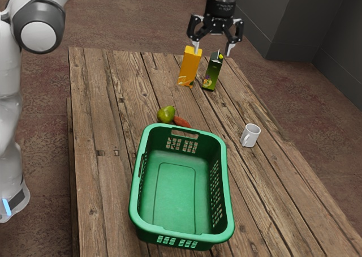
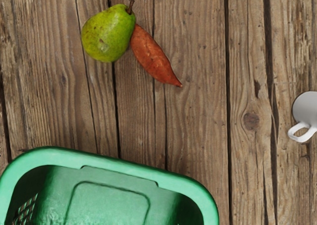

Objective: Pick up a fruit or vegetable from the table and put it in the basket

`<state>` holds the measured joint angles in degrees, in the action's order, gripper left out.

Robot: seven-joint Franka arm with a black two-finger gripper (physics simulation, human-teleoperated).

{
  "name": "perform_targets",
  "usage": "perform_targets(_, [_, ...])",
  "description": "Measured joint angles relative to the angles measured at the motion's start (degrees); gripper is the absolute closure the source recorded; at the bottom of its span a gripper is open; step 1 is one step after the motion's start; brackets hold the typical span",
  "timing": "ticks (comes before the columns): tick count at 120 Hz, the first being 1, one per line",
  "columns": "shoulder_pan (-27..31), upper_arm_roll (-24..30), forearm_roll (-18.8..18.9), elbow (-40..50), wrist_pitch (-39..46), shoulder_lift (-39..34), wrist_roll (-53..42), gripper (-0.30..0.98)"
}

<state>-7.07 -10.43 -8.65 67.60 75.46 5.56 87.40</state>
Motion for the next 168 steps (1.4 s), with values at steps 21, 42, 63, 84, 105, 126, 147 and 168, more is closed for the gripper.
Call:
perform_targets(21, [-2.9,-0.01,0.42,0.28,-1.62,-1.75,13.19,0.0])
perform_targets(42, [-8.26,-1.2,0.25,2.62,-7.32,-5.2,22.56,0.0])
perform_targets(63, [-5.18,-5.83,0.07,27.82,-4.53,-21.02,27.02,0.0])
perform_targets(84, [-2.37,-8.77,0.41,28.65,-1.4,-18.53,26.42,0.0])
perform_targets(105, [-3.64,-11.06,6.65,28.06,2.59,-16.93,11.85,0.0])
perform_targets(126, [-0.6,-6.18,9.69,32.96,10.81,-19.33,-3.89,0.0])
perform_targets(147, [11.79,5.18,7.99,36.97,23.28,-13.73,-18.44,0.0])
perform_targets(168, [15.0,5.46,4.65,40.28,29.31,-9.4,-30.87,0.0])
